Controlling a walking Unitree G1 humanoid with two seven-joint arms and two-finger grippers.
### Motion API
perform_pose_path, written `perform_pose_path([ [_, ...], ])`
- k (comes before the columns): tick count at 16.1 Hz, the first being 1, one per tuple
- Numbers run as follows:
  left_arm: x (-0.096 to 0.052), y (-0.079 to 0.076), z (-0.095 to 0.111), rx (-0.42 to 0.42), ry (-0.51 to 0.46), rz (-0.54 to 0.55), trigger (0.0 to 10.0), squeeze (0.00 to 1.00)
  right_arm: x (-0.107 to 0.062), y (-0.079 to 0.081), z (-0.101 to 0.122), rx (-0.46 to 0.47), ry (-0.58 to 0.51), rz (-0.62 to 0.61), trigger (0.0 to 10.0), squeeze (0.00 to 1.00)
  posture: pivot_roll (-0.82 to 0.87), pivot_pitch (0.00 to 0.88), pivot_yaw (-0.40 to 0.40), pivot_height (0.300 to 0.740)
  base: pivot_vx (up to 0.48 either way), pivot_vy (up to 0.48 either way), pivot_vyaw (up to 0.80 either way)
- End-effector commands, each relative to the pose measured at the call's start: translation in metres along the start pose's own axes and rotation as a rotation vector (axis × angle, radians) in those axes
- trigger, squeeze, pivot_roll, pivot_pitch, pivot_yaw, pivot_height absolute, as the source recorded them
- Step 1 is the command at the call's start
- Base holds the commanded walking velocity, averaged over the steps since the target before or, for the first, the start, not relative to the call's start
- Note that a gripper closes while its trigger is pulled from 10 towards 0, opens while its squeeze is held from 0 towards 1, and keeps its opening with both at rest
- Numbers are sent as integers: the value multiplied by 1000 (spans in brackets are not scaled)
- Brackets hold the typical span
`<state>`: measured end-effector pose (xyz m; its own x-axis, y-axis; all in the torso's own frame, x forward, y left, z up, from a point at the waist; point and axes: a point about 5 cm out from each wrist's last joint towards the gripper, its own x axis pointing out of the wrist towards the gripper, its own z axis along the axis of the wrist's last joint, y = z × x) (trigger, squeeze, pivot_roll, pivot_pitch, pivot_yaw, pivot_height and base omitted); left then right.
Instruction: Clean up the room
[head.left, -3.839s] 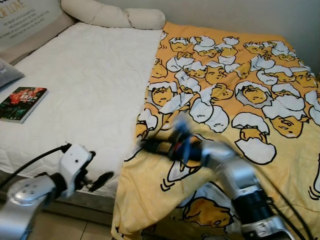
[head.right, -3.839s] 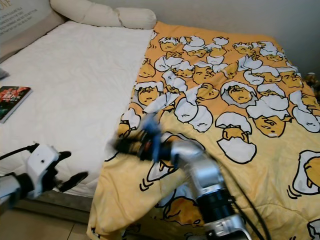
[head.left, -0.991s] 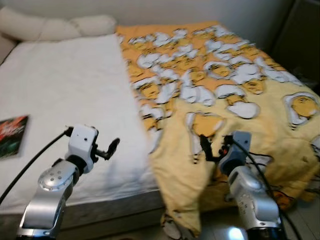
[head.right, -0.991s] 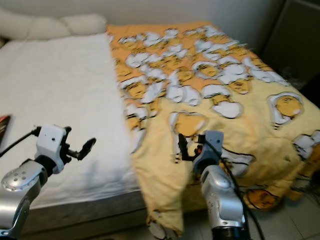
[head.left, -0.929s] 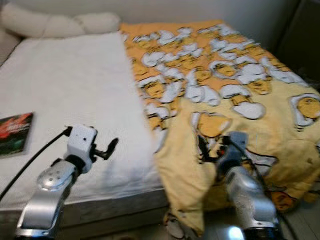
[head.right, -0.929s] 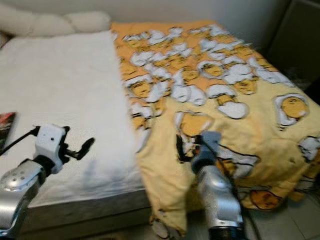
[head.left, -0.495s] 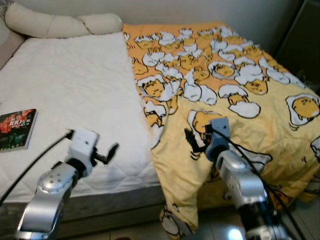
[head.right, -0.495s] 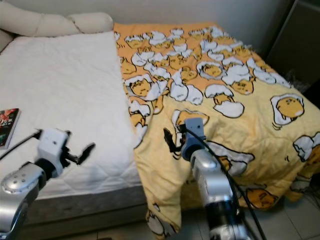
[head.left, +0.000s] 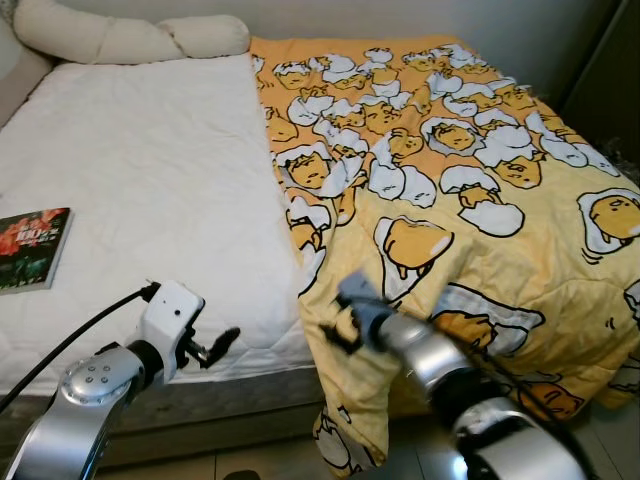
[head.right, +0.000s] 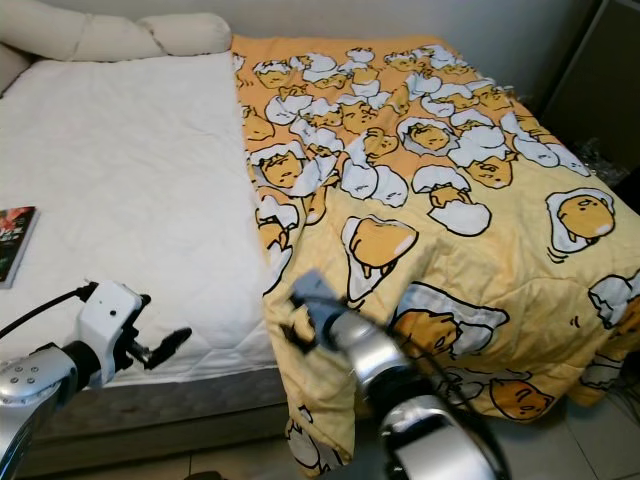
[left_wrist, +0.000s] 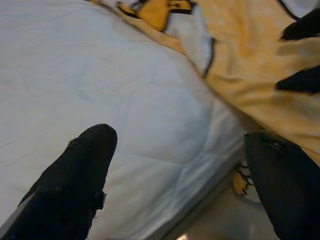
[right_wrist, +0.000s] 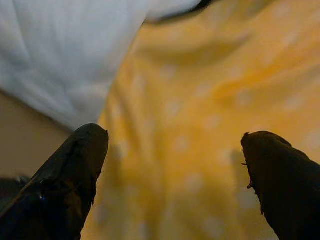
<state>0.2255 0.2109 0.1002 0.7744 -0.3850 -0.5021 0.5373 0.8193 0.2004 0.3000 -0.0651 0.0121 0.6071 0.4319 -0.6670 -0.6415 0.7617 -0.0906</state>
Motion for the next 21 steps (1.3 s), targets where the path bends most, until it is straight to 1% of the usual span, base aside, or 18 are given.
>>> perform_pose_path([
  [1, -2, -4, 2, 13, 8, -31, 10000, 600, 3, 3, 1, -52, 0, -26, 10000, 0, 203, 0, 5, 740, 0, 0, 0],
  [2, -5, -5, 3, 28, 16, -47, 10000, 549, 6, 11, 1, -99, -4, -38, 10000, 0, 234, 0, 7, 740, 0, 0, 0],
  [3, -8, -6, 4, 35, 21, -56, 10000, 502, 8, 17, 2, -80, -16, -34, 10000, 0, 247, 0, 9, 740, 0, 0, 0],
  [4, -12, -7, 5, 48, 29, -63, 10000, 494, 10, 22, 4, -51, -35, -31, 10000, 0, 262, 0, 11, 740, 0, 0, 0],
  [6, -18, -10, 7, 56, 37, -68, 10000, 424, 12, 27, 4, -53, -50, -61, 10000, 0, 290, 0, 9, 740, 0, 0, 0],
  [7, -21, -11, 8, 54, 40, -66, 10000, 365, 12, 29, 4, -39, -59, -72, 10000, 0, 298, 0, 9, 740, 0, 0, 0],
  [8, -25, -13, 10, 52, 42, -62, 10000, 325, 13, 33, 2, -50, -65, -73, 10000, 0, 312, 0, 2, 740, 0, 0, 0],
  [9, -28, -16, 11, 51, 43, -60, 10000, 294, 14, 38, 1, -83, -61, -63, 10000, 0, 323, 22, -4, 740, 0, 0, 0],
  [10, -31, -19, 13, 48, 44, -54, 10000, 220, 14, 40, -1, -123, -51, -64, 10000, 0, 333, 46, -9, 740, 0, 0, 0],
  [11, -33, -21, 14, 49, 45, -49, 10000, 137, 14, 40, -2, -141, -49, -78, 10000, 0, 346, 77, -15, 740, 0, 0, 0],
  [12, -37, -23, 15, 51, 48, -44, 10000, 24, 14, 39, -3, -169, -43, -111, 10000, 0, 365, 118, -23, 740, 0, 0, 0],
  [13, -40, -24, 17, 50, 50, -42, 10000, 0, 14, 37, -4, -185, -36, -138, 10000, 0, 371, 138, -28, 740, 0, 0, 0],
  [14, -41, -25, 17, 49, 50, -42, 10000, 0, 14, 37, -5, -191, -33, -147, 10000, 0, 373, 146, -29, 740, 0, 0, 0],
  [16, -47, -26, 20, 56, 58, -47, 10000, 0, 13, 33, -9, -205, -19, -193, 10000, 0, 381, 188, -30, 740, 0, 0, 0],
  [18, -54, -26, 21, 64, 67, -41, 10000, 0, 12, 32, -12, -169, -27, -196, 10000, 0, 391, 217, -32, 740, 0, 0, 0],
  [19, -56, -26, 21, 65, 71, -36, 10000, 0, 12, 31, -12, -168, -31, -200, 10000, 0, 391, 219, -31, 740, 0, 0, 0],
  [20, -60, -27, 21, 61, 78, -28, 10000, 0, 11, 28, -11, -143, -44, -214, 0, 0, 396, 218, -34, 740, 0, 0, 0],
  [21, -64, -29, 20, 55, 83, -31, 10000, 0, 11, 27, -11, -130, -50, -218, 0, 0, 399, 215, -36, 740, 0, 0, 0],
])
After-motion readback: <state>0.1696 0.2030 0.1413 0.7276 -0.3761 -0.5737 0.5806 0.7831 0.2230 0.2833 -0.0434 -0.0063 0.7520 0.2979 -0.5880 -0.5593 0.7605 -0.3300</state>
